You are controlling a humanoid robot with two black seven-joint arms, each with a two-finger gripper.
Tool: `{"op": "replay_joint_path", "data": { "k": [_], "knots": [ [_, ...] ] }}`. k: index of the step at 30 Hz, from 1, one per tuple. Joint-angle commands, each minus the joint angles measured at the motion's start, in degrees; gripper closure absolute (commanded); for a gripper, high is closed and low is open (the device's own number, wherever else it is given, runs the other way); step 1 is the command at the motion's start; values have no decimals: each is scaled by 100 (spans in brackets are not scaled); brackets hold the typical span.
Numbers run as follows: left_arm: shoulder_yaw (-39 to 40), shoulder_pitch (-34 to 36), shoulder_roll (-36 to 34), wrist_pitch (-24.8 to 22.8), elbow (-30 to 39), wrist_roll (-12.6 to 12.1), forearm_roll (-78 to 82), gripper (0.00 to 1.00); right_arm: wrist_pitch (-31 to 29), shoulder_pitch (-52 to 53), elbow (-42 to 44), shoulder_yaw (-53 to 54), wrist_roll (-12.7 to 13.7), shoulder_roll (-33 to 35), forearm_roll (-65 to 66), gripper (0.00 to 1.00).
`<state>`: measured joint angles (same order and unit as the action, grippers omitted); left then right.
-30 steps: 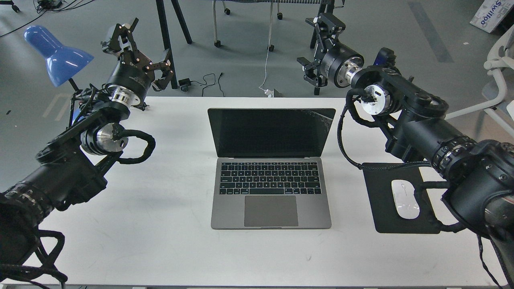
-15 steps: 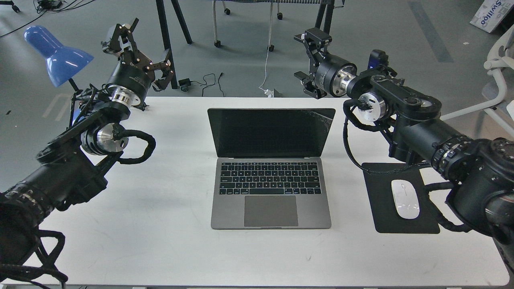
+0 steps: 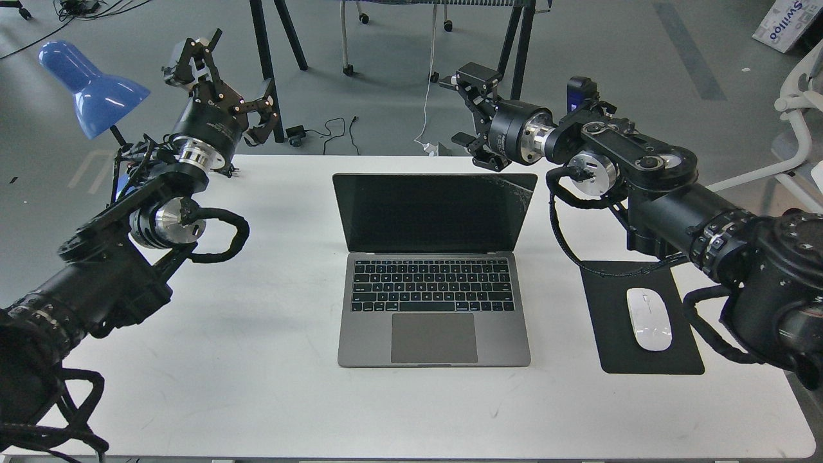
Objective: Close notebook with right arm
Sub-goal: 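Swing the right gripper over the top edge of the laptop screen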
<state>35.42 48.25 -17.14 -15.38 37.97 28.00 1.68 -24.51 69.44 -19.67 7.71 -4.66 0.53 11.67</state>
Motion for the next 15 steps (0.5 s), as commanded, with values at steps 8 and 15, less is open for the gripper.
{"op": "replay_joint_path", "data": {
  "k": [8,15],
  "knots": [
    [0,0,8,0,0,0,-1,0,-349,-18,-274,-252,0,35,-7,0],
    [8,0,0,0,0,0,-1,0,-349,-9,-607,-489,0,149,2,0]
  ]
}}
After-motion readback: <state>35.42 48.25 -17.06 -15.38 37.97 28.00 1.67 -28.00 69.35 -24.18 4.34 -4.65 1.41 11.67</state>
